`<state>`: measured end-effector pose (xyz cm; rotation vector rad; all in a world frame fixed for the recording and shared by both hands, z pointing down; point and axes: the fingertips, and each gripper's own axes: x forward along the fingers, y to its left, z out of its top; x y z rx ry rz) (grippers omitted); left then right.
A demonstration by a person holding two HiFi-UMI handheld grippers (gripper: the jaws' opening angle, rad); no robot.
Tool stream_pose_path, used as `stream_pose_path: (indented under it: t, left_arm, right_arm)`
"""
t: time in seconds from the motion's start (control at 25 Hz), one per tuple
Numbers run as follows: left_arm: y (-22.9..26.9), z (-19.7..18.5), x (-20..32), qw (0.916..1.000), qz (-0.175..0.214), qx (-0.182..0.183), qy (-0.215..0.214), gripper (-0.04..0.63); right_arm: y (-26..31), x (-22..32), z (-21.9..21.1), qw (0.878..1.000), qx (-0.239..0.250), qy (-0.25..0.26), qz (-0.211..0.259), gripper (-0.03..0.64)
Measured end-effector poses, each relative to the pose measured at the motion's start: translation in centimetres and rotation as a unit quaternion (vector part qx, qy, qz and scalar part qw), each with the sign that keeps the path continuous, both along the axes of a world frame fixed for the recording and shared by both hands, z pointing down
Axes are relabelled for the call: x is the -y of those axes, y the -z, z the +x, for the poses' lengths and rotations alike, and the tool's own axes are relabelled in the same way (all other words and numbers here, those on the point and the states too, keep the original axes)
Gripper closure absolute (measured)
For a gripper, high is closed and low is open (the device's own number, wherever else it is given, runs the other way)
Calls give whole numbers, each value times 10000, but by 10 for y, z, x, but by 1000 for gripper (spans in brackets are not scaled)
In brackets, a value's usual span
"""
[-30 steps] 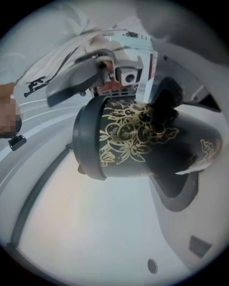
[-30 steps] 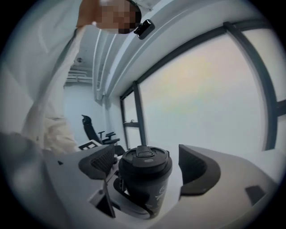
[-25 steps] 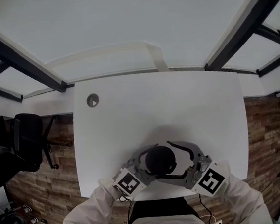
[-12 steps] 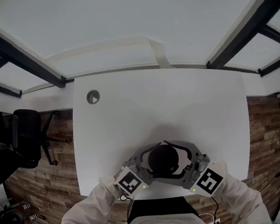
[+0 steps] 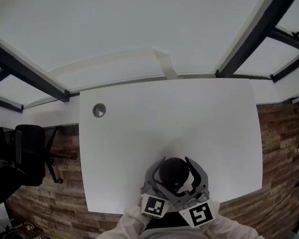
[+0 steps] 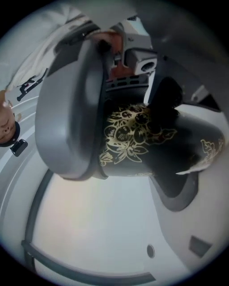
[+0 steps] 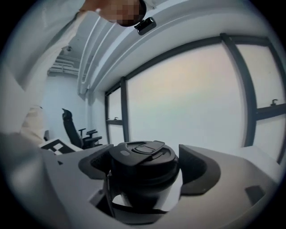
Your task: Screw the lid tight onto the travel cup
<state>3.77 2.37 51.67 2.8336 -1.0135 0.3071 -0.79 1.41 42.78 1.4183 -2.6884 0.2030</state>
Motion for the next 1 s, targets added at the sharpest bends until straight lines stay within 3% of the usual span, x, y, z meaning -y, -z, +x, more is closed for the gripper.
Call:
stream_pose_path:
  t: [0.08,0.16,0.32,0.44,0.56,0.84,0.92,1.0]
  left_arm:
    - [1,0,1,9999,65,-33,109,190]
    - [1,0,0,10000,79,-46,-22,190]
    - [2,1,-4,9978,18,-100,-662,190]
    - [2,-3,-1,9942,-214,-346,-991,190]
    - [3,-3,-1,9887,-347,-432,-1393,189]
    - [-2,3,-7,9651,-434,-191,-2575,190]
    - [-3,2,-6,9626,-459,-152,-2667,190]
    - [-5,1,-7,9635,-463,-107,-2633,190]
  right_arm:
    - [-5,-2,2,9995,-96,-272,-107,186]
    - [-8,-4,0,9995,-128,-161,-228,186]
    - [2,-10,0,9956,316,699,-540,186]
    - [16,-14,5,9874,296,1449,-563,186]
    - [15,-17,9,9691,132,2353,-728,186]
    - [-16,-12,1,8993,-416,4234,-1015,184]
    - [-22,-13,-2,8915,-491,4379,-1049,186]
    - [-24,-15,-3,8944,-513,4329,-1000,186]
